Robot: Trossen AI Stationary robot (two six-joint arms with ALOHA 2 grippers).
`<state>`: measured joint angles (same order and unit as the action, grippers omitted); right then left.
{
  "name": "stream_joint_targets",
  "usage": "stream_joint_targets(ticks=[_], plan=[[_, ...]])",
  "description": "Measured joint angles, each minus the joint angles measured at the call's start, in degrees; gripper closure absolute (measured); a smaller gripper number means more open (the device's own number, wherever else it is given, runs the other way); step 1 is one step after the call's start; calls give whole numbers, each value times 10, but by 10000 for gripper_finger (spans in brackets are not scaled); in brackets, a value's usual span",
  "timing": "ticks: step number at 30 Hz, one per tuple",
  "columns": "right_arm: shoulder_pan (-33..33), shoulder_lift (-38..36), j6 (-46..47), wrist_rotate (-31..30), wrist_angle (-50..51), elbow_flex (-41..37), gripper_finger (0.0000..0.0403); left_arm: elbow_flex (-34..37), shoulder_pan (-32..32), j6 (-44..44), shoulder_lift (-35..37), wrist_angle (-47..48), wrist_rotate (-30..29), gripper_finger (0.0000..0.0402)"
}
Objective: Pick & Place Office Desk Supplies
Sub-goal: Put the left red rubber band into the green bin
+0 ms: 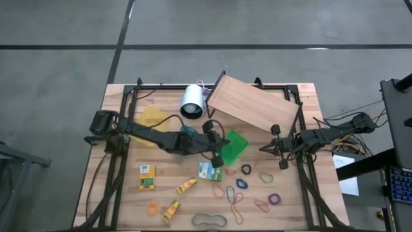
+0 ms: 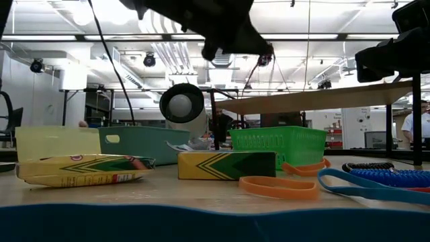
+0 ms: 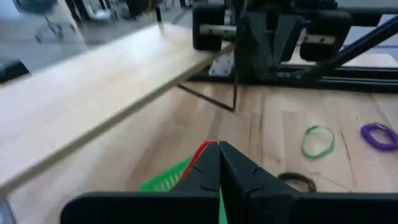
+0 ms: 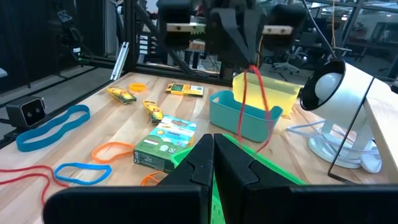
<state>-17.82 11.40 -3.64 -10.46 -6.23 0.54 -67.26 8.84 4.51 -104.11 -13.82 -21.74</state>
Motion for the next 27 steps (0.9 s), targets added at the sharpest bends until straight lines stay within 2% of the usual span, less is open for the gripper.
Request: stream_joint_targets(ticks=[7, 15, 27], plan=[[0, 1, 0, 0, 0, 0, 394, 1, -1, 31, -17, 35, 21, 401], [0, 6, 0, 0, -1, 0, 394, 1, 0, 71, -54, 56, 73, 401], [0, 11, 0, 0, 0, 0, 394, 1, -1, 78, -83, 69, 74, 401]])
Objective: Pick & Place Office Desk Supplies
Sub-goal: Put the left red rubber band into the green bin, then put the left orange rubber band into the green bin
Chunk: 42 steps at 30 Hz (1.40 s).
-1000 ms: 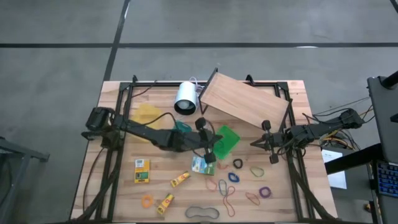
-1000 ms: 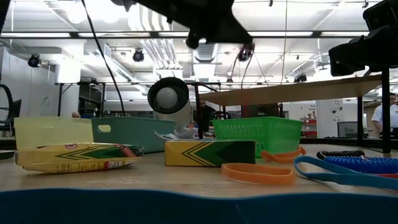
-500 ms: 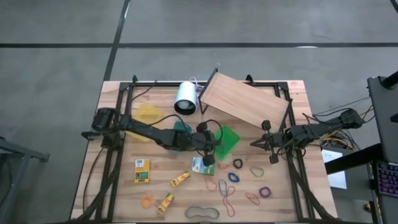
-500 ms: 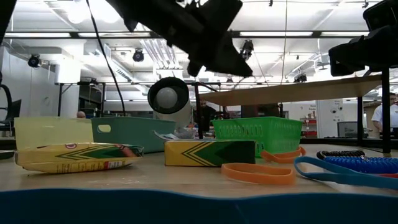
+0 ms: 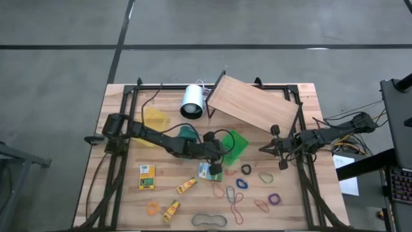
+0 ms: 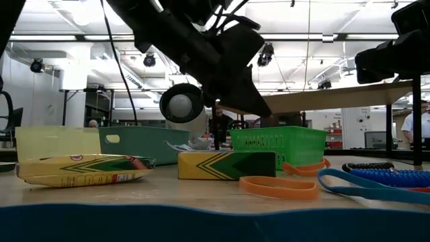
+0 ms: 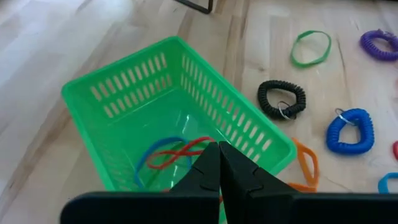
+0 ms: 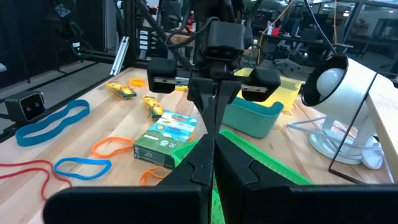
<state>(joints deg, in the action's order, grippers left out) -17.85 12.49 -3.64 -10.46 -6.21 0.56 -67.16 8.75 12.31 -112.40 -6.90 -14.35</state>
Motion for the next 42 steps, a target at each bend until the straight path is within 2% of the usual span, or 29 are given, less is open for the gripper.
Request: stream_joint_targets(ticks=[14, 17, 23, 27, 32, 37, 42], plan=[[0, 0, 0, 0, 0, 0, 394, 0, 0, 55, 0, 60, 4, 394], [0, 0, 0, 0, 0, 0, 394, 0, -1, 67, 0, 59, 18, 363], [0, 0, 0, 0, 0, 0, 394, 0, -1, 62, 0, 57, 24, 277], [0, 0, 0, 0, 0, 0, 394, 0, 3, 30, 6, 36, 26, 244], [0, 0, 0, 0, 0, 0, 394, -1, 18, -32, 30, -7, 15, 238], [0, 0, 0, 0, 0, 0, 394, -1, 41, -38, 46, -16, 11, 242], [0, 0, 0, 0, 0, 0, 394, 0, 94, -51, 46, -8, 10, 243]])
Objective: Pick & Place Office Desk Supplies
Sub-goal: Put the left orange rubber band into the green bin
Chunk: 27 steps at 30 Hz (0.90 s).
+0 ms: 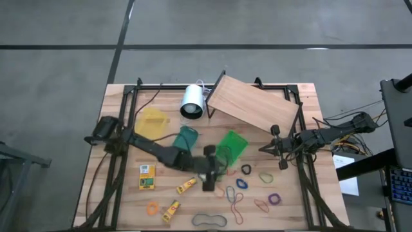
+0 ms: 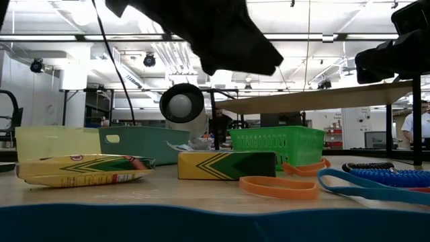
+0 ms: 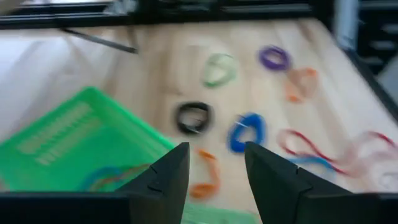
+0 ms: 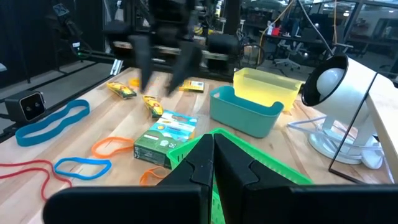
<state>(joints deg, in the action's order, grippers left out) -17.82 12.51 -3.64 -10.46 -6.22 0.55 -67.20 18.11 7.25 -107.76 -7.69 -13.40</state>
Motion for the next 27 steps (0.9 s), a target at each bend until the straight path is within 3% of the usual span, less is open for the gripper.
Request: stream_joint_targets(ticks=[6, 9, 21, 27], plan=[[0, 0, 0, 0, 0, 0, 394, 0, 87, -25, -5, 4, -117, 243], [0, 0, 0, 0, 0, 0, 394, 0, 126, -58, -8, 2, -147, 243], [0, 0, 0, 0, 0, 0, 394, 0, 154, -55, -62, 1, -118, 243], [0, 0, 0, 0, 0, 0, 394, 0, 137, -51, -83, -3, -40, 243]])
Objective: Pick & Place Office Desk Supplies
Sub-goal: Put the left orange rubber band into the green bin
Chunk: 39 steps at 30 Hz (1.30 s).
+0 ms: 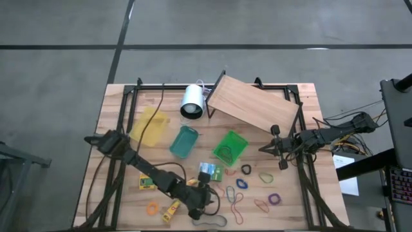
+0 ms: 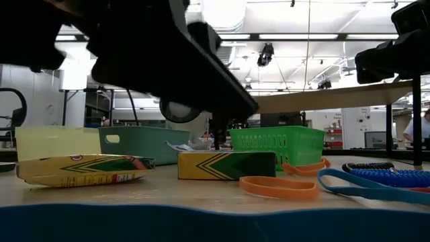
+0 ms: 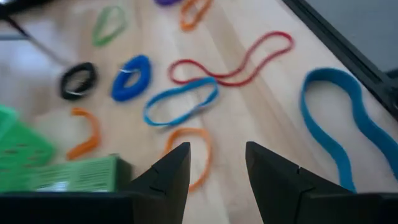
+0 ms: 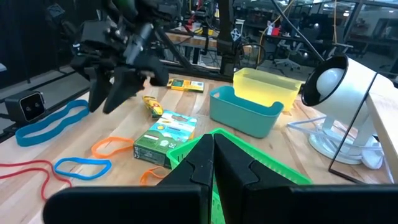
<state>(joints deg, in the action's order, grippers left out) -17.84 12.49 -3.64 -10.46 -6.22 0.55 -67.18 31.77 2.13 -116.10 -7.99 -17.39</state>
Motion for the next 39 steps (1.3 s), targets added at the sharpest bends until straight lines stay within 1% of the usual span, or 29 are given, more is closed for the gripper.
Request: stream_joint_targets(ticks=[3, 10, 13, 28, 34, 39], plan=[[0, 0, 0, 0, 0, 0, 394, 0, -13, 8, -7, 0, 26, 243], [0, 0, 0, 0, 0, 0, 394, 0, -38, 16, -28, -18, 44, 243], [0, 0, 0, 0, 0, 0, 394, 0, -41, 38, -32, -19, 50, 243], [0, 0, 0, 0, 0, 0, 394, 0, -43, 32, -34, -5, 50, 243], [0, 0, 0, 0, 0, 0, 394, 0, -43, 34, -52, -7, 55, 243], [0, 0, 0, 0, 0, 0, 394, 0, -43, 37, -52, -10, 55, 243]])
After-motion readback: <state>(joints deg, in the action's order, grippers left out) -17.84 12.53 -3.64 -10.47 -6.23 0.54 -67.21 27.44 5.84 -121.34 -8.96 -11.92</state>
